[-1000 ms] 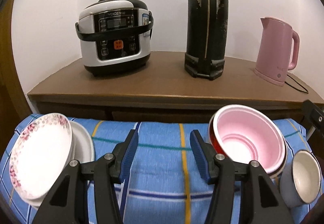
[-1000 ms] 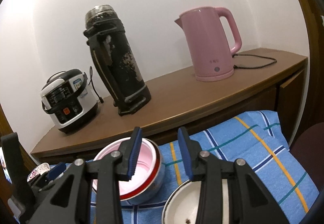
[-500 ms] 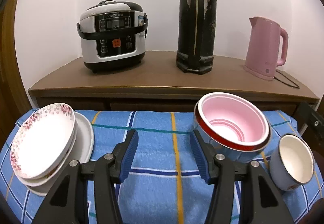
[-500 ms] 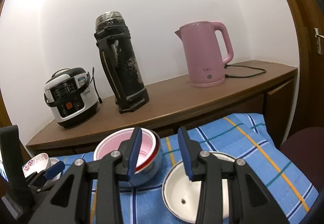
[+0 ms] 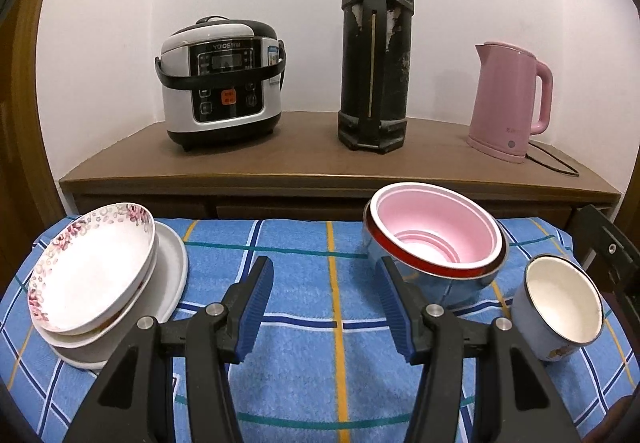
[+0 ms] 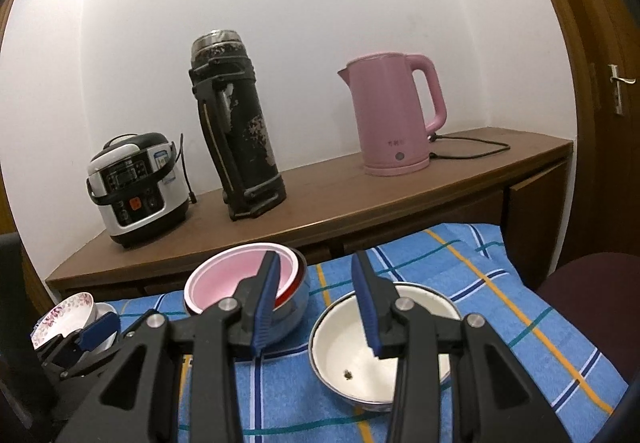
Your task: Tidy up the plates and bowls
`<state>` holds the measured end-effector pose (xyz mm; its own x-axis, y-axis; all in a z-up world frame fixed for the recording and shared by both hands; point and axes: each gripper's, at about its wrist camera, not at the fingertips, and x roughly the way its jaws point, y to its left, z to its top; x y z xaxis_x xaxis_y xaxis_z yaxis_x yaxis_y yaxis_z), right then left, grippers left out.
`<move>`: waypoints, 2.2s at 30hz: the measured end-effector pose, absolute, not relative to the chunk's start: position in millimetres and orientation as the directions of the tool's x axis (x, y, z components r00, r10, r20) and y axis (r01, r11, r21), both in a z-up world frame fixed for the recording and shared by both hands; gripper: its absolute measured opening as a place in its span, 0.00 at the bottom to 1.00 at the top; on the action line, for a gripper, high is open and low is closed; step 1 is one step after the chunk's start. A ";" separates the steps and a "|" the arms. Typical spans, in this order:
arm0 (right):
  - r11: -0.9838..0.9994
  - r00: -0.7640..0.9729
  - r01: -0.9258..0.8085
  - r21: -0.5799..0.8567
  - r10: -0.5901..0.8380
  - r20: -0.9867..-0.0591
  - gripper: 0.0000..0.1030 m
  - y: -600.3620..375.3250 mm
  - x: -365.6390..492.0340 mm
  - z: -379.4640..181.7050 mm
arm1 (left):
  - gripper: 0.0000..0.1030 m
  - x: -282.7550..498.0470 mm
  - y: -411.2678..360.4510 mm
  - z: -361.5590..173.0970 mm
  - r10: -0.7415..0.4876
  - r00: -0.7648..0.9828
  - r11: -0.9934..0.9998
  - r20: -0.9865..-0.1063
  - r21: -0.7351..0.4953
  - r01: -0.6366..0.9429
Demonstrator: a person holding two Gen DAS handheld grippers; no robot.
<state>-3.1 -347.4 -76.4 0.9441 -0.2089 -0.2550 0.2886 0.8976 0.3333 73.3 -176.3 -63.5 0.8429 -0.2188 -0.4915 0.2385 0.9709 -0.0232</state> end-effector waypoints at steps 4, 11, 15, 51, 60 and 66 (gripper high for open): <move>0.898 0.944 0.293 0.327 -0.218 -0.248 0.42 -345.1 -9.7 -77.8 | 0.54 69.5 -176.4 -63.9 -0.219 0.842 0.971 -0.493 -0.024 0.238; 0.898 0.943 0.296 0.325 -0.219 -0.252 0.42 -344.0 -15.0 -80.7 | 0.54 60.8 -179.1 -63.8 -0.222 0.842 0.969 -0.492 -0.017 0.246; 0.898 0.944 0.296 0.325 -0.222 -0.244 0.42 -343.8 -20.1 -80.2 | 0.54 55.9 -181.0 -63.8 -0.225 0.840 0.968 -0.493 -0.012 0.252; 0.883 0.899 0.331 0.334 -0.187 -0.397 0.42 -401.8 -72.5 -97.5 | 0.54 26.7 -237.1 -71.7 -0.311 0.743 0.919 -0.592 0.011 0.393; 0.886 0.893 0.300 0.354 -0.131 -0.431 0.45 -414.3 -54.8 -101.0 | 0.54 35.2 -252.0 -68.4 -0.355 0.697 0.907 -0.624 -0.049 0.418; 0.895 0.880 0.287 0.340 -0.106 -0.464 0.45 -416.4 -37.4 -101.0 | 0.54 44.8 -257.0 -71.9 -0.354 0.668 0.915 -0.655 -0.094 0.392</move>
<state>-37.4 -416.4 -101.0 0.8796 -0.1062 -0.4637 0.2874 0.8954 0.3400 44.8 -257.0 -71.9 0.6678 -0.3535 -0.6550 0.3919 0.9152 -0.0944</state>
